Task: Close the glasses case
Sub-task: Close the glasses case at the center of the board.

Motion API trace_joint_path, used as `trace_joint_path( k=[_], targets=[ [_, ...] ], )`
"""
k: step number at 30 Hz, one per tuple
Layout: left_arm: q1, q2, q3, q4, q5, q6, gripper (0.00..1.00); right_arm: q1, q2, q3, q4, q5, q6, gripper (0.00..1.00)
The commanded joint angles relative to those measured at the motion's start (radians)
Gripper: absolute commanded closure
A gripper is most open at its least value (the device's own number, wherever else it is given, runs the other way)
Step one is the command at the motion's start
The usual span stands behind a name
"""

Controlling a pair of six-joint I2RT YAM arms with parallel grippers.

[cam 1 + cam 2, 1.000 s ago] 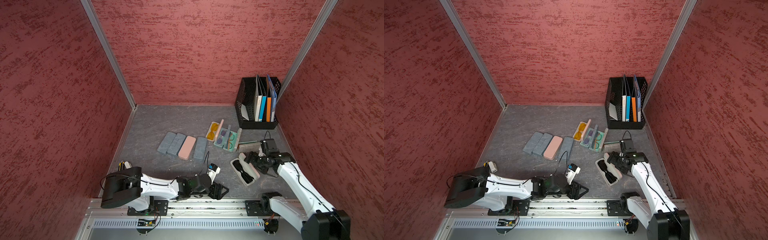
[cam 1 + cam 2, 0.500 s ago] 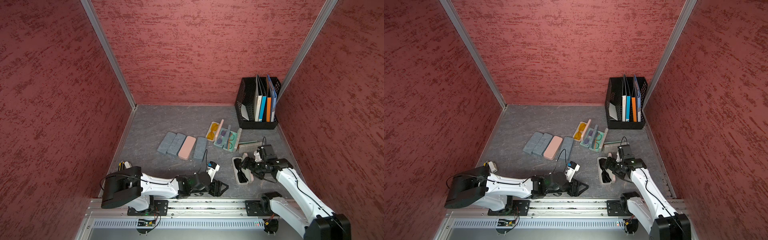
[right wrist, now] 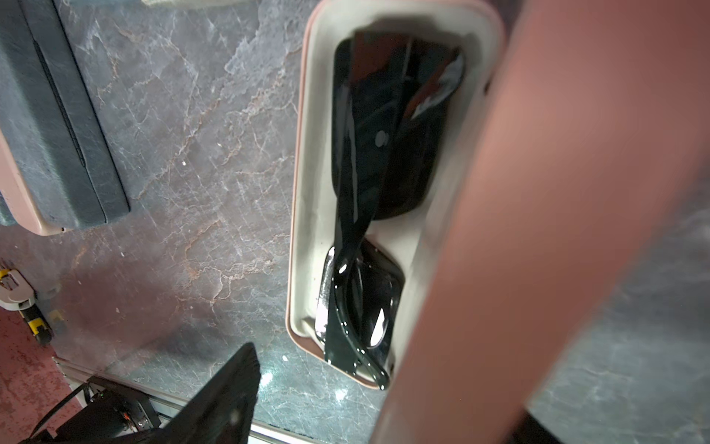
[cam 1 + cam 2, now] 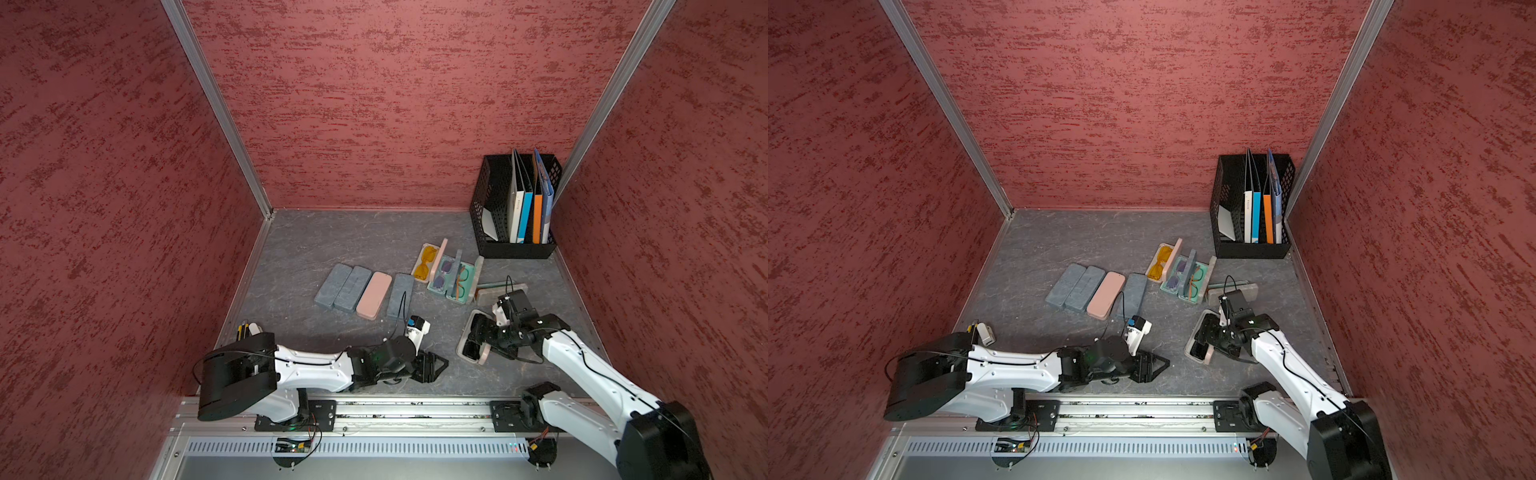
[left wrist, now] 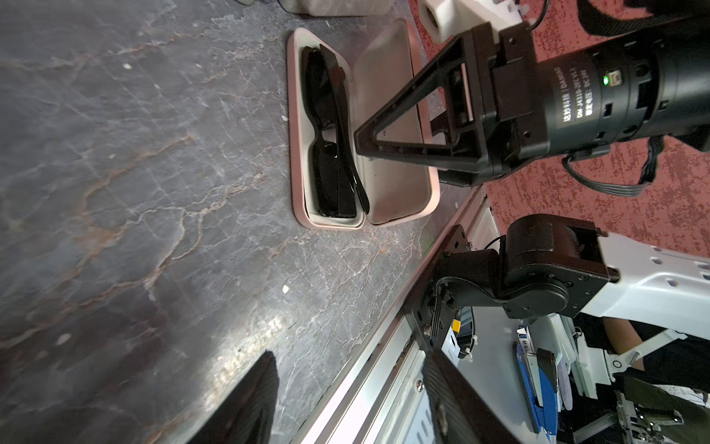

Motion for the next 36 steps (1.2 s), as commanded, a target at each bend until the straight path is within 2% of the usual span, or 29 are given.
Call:
trace_joint_path(
  k=[1,10,15,20,28,30,36],
  targets=[
    [0.017,-0.062,-0.029,-0.049,-0.035,0.027,0.38,0.026,0.010,0.021,0.020,0.049,-0.018,0.27],
    [0.055,-0.258,-0.101,-0.172,-0.079,0.033,0.38,0.082,0.024,0.032,-0.006,0.101,-0.025,0.37],
    [0.061,-0.312,-0.107,-0.221,-0.083,0.039,0.39,0.141,0.022,0.039,-0.026,0.123,-0.013,0.43],
    [0.061,-0.287,-0.101,-0.218,-0.076,0.040,0.38,0.187,0.008,0.039,-0.042,0.131,-0.004,0.50],
    [0.064,-0.216,-0.066,-0.194,-0.052,0.045,0.38,0.276,-0.023,0.040,-0.066,0.137,0.030,0.53],
    [0.064,-0.186,-0.050,-0.182,-0.043,0.048,0.38,0.309,-0.022,0.040,-0.066,0.133,0.036,0.56],
    [0.064,-0.076,-0.002,-0.126,-0.013,0.050,0.38,0.362,-0.031,0.035,-0.092,0.161,0.054,0.55]
  ],
)
